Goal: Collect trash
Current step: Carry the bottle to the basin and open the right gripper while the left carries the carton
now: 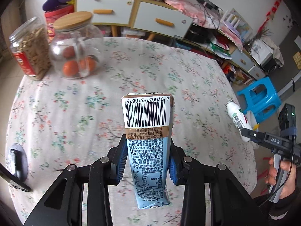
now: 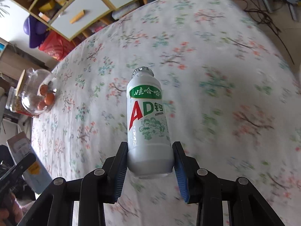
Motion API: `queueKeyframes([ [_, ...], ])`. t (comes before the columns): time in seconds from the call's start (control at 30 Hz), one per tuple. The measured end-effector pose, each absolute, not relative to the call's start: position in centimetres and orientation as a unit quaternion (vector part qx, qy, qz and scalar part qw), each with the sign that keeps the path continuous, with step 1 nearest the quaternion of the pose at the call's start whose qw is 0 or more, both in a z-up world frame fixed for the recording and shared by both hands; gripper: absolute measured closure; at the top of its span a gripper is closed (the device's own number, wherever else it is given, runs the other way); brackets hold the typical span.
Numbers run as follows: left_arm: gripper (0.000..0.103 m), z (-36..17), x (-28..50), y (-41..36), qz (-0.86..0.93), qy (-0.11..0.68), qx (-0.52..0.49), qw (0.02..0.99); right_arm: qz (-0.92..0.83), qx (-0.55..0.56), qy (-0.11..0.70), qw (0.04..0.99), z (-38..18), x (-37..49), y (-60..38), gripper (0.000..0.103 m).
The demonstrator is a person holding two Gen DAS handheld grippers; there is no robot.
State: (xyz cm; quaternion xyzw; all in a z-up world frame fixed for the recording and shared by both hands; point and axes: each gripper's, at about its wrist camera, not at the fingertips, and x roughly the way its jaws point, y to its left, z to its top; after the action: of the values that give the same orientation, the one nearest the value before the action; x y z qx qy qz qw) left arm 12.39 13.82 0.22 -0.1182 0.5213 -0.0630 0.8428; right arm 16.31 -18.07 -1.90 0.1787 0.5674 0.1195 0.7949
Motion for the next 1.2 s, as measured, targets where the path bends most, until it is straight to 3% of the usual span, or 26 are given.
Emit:
queueKeyframes([
  [1.03, 0.063, 0.1, 14.5, -10.8, -0.199, 0.538, -0.063, 0.817, -0.015, 0.326, 0.497, 0.804, -3.8, 10.8, -47.0, 0.06],
  [1.13, 0.063, 0.9, 15.1, -14.1, -0.219, 0.531, -0.049, 0.817, -0.029, 0.35, 0.5, 0.791, -4.3, 10.8, -48.4, 0.045],
  [1.2, 0.063, 1.3, 15.4, -16.5, -0.232, 0.525, -0.038, 0.818, -0.036, 0.363, 0.496, 0.788, -4.3, 10.7, -49.1, 0.043],
])
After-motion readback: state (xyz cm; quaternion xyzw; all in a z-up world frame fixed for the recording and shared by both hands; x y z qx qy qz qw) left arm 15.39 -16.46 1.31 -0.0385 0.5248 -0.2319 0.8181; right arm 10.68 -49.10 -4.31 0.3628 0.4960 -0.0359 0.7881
